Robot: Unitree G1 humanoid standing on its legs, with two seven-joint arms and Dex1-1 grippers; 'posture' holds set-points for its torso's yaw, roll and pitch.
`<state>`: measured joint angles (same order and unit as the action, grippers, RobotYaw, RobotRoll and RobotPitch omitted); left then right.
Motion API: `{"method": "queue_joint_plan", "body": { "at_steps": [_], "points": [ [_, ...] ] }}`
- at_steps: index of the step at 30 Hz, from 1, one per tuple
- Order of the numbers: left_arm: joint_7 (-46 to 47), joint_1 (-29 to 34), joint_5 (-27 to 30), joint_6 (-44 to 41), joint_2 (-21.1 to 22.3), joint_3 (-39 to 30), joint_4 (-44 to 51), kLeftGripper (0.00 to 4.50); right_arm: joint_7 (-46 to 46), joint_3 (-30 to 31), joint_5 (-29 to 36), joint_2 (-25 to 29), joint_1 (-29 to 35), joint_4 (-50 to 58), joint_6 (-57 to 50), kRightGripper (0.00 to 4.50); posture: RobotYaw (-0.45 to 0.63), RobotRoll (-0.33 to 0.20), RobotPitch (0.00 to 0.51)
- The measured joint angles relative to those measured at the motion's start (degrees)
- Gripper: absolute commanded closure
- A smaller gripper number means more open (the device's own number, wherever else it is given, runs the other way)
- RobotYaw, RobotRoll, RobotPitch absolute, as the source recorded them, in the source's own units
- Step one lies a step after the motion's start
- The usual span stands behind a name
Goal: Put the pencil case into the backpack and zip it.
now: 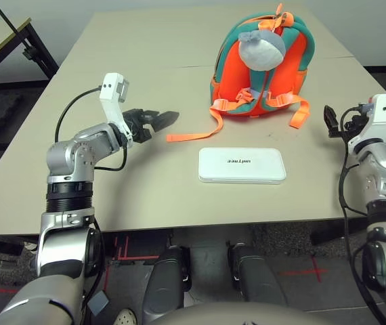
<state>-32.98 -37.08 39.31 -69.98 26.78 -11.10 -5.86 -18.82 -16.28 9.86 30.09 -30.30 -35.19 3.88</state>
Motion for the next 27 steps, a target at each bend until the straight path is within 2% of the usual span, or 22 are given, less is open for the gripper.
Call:
{"method": "queue_joint_plan", "body": {
  "at_steps": [8, 16, 19, 24, 27],
  "points": [
    [0.78, 0.04, 5.91, -15.16, -3.22, -5.11, 0.25, 0.00, -2.54, 3.68, -2.81, 1.55, 2.59, 2.81, -2.51, 0.02, -0.13, 0.000, 0.122],
    [1.66, 0.10, 6.64, -21.35, -5.73, -7.28, -2.06, 0.00, -8.66, 7.90, -5.13, 5.01, 6.10, 9.78, -5.93, 0.02, -0.14, 0.000, 0.123],
    [2.35, 0.05, 6.14, -21.49, -6.16, -7.49, -3.70, 0.00, -11.25, 9.33, -5.87, 6.18, 7.16, 12.54, -6.89, 0.66, -0.15, 0.000, 0.124],
    [3.24, 0.05, 5.45, -21.59, -7.03, -7.54, -6.07, 0.00, -16.60, 11.74, -6.67, 8.29, 9.04, 16.82, -8.71, 2.41, -0.16, 0.000, 0.127],
    [3.51, 0.05, 5.35, -21.62, -7.94, -7.53, -6.40, 0.00, -19.91, 13.47, -7.17, 9.92, 9.71, 18.98, -9.63, 3.60, -0.16, 0.000, 0.127]
  ]
}}
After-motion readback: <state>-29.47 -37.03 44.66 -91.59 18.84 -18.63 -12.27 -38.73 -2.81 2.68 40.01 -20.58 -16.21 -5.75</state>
